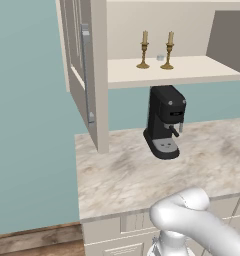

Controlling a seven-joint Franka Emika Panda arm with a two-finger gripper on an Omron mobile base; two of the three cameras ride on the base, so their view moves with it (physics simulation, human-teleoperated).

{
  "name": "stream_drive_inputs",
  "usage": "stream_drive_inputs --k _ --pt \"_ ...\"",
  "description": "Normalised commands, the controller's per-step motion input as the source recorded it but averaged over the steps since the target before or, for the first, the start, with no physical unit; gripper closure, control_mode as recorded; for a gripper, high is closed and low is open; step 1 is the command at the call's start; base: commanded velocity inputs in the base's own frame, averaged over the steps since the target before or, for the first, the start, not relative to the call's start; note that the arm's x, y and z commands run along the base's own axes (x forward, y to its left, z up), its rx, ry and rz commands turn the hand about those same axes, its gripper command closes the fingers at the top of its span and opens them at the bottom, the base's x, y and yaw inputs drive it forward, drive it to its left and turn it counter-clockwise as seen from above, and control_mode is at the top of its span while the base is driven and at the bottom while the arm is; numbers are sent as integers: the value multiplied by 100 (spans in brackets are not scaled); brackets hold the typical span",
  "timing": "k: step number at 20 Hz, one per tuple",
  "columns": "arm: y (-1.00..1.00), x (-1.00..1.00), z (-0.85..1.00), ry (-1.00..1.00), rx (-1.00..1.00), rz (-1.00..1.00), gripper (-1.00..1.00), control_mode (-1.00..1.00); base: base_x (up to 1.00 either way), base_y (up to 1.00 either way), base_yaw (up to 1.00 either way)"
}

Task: Pick the candle and candle from the dining table and place them in the open cabinet. Close the cabinet after placing the objects.

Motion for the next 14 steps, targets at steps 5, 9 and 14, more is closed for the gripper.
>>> stream_drive_inputs --k 5,9,14 --pt "-61 5 -39 -7 4 3 -100 -100 0 0 0" --pt "-57 2 -20 -14 5 5 -100 -100 0 0 0" --pt "-42 5 3 -18 1 8 -100 -100 0 0 0"
